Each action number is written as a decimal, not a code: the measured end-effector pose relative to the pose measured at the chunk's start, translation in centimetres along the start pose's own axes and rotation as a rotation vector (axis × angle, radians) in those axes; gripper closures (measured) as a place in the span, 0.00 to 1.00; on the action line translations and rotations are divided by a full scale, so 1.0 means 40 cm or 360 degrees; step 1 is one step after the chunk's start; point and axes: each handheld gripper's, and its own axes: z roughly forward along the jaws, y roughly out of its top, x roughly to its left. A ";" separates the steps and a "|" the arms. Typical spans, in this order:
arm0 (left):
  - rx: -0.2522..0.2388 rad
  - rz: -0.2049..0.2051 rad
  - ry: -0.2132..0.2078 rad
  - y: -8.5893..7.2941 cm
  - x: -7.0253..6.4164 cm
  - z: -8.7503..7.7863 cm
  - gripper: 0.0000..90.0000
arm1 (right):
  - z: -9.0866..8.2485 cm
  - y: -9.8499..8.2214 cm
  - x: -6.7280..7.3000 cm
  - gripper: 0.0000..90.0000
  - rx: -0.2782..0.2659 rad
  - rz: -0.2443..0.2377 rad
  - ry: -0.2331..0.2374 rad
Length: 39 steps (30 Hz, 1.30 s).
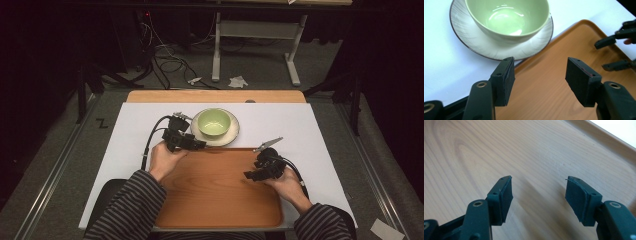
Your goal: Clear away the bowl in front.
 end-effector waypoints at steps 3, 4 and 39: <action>-0.0001 0.0020 0.0024 0.013 0.000 0.012 0.46 | 0.001 0.000 -0.002 0.45 -0.0003 0.0002 0.0005; -0.0015 0.0012 0.0036 0.020 -0.001 0.018 0.46 | 0.002 0.000 -0.003 0.44 0.0007 0.0008 0.0007; 0.0018 0.0036 0.0194 0.119 0.016 0.124 0.47 | -0.003 -0.001 -0.002 0.44 -0.0003 0.0007 0.0006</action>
